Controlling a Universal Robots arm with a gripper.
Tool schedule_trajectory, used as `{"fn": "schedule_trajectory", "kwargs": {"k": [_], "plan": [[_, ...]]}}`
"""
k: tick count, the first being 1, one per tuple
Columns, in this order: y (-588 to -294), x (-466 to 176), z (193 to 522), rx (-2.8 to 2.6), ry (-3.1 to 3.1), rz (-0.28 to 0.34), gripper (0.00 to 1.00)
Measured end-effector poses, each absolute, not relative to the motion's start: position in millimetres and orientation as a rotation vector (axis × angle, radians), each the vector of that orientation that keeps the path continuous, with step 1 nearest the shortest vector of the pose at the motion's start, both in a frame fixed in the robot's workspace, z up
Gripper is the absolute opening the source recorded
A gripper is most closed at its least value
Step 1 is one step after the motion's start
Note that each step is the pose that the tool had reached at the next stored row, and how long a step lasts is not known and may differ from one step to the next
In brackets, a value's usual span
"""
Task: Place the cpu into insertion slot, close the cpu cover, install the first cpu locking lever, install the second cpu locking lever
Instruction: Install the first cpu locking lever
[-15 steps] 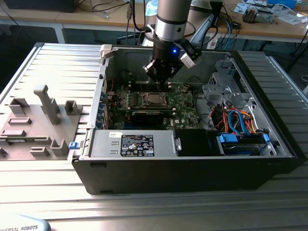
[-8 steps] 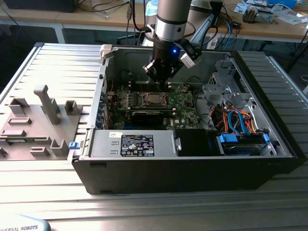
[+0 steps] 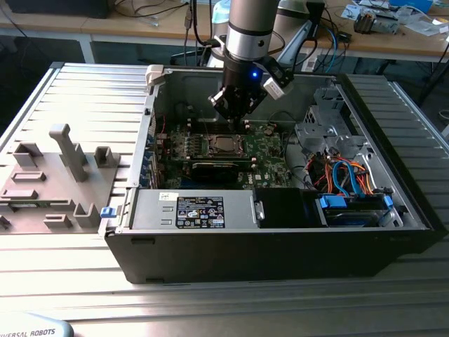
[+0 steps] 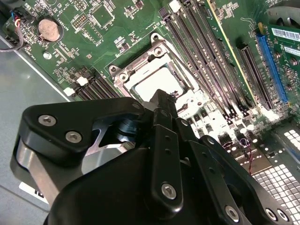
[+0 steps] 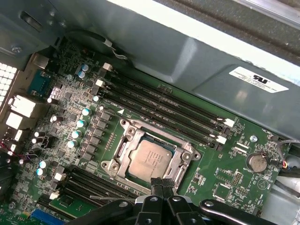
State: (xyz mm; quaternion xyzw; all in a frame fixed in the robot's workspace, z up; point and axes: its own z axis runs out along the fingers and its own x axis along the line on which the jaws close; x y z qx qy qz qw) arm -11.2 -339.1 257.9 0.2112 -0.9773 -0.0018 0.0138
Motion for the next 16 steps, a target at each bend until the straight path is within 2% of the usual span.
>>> {"fn": "schedule_trajectory", "kwargs": {"k": [16], "plan": [[-339.0, -11.2, 256.3, 0.506, -3.073, -0.006, 0.11]]}}
